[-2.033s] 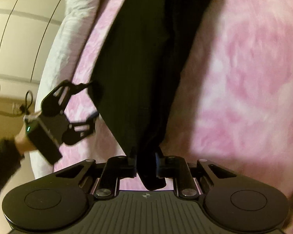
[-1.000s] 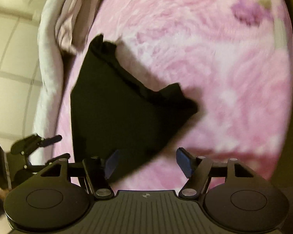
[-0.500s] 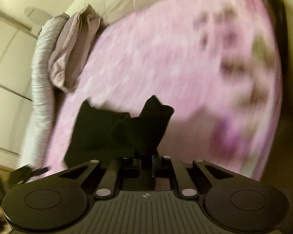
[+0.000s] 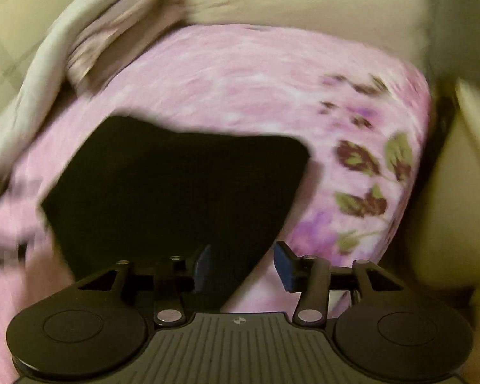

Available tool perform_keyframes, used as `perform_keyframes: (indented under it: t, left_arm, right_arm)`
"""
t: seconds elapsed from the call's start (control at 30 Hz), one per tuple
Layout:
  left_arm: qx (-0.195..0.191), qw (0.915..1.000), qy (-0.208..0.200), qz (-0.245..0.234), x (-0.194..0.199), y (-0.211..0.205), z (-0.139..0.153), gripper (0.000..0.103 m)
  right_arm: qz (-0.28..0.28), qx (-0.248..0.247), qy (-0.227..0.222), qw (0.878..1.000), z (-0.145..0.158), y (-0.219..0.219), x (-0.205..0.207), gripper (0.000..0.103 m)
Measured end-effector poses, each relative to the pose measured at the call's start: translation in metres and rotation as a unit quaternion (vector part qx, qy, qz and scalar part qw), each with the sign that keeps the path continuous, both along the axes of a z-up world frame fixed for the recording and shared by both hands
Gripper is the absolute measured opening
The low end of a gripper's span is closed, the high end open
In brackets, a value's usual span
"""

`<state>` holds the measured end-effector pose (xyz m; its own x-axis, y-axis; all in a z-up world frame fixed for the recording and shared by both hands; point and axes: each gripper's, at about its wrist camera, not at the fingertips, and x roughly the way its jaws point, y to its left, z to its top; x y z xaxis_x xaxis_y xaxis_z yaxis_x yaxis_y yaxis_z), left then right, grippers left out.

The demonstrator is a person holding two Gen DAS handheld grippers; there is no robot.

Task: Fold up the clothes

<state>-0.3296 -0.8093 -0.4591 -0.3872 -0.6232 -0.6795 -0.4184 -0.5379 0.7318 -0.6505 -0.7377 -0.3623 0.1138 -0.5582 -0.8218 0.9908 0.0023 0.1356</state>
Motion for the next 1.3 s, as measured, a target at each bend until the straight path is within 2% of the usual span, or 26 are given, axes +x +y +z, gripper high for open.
perform_keyframes:
  t: [0.1,0.23,0.3,0.43,0.6,0.7,0.77,0.83,0.9,0.97,1.07,1.2,1.27,1.3]
  left_arm:
    - [-0.035,0.9984,-0.004,-0.044,0.001,-0.003,-0.025,0.068]
    - [-0.041,0.9984,0.031,-0.026,-0.002,-0.021,-0.037,0.079]
    - [-0.043,0.9980,0.045,-0.014,-0.004,-0.027,-0.035,0.079]
    - [-0.034,0.9975,0.061,-0.012,-0.002,-0.034,-0.032,0.078]
    - [-0.024,0.9969,0.073,-0.018,-0.001,-0.040,-0.031,0.079]
    - [-0.017,0.9962,0.084,-0.018,0.000,-0.045,-0.031,0.079]
    - [-0.015,0.9953,0.093,-0.022,0.002,-0.046,-0.031,0.078]
    - [-0.022,0.9946,0.095,-0.037,0.006,-0.043,-0.032,0.073]
    - [-0.035,0.9935,0.091,-0.059,0.011,-0.037,-0.034,0.072]
    - [-0.041,0.9922,0.089,-0.077,0.013,-0.033,-0.035,0.073]
    - [-0.050,0.9922,0.085,-0.077,0.006,-0.035,-0.038,0.074]
    - [-0.060,0.9922,0.079,-0.075,-0.003,-0.038,-0.041,0.077]
    - [-0.034,0.9953,0.077,-0.048,-0.011,-0.042,-0.034,0.069]
    - [-0.023,0.9963,0.071,-0.041,-0.012,-0.042,-0.031,0.053]
  right_arm:
    - [0.087,-0.019,0.085,0.992,-0.011,0.027,0.055,0.057]
    - [0.145,-0.040,0.147,0.978,-0.027,0.041,0.095,0.058]
    - [0.173,-0.050,0.178,0.967,-0.035,0.048,0.115,0.058]
    - [0.229,-0.070,0.239,0.941,-0.052,0.061,0.155,0.058]
    - [0.293,-0.090,0.312,0.899,-0.074,0.076,0.202,0.058]
    - [0.292,-0.067,0.331,0.895,-0.097,0.066,0.204,0.058]
    - [0.291,-0.073,0.337,0.893,-0.106,0.060,0.200,0.058]
    - [0.298,-0.089,0.362,0.879,-0.110,0.057,0.196,0.058]
    - [0.296,-0.095,0.383,0.870,-0.109,0.052,0.188,0.058]
    - [0.293,-0.102,0.393,0.866,-0.105,0.049,0.179,0.058]
    - [0.294,-0.107,0.398,0.863,-0.102,0.044,0.173,0.058]
    - [0.304,-0.087,0.408,0.857,-0.116,0.036,0.179,0.058]
    - [0.308,-0.085,0.411,0.854,-0.122,0.032,0.180,0.058]
    - [0.312,-0.083,0.409,0.854,-0.122,0.030,0.179,0.055]
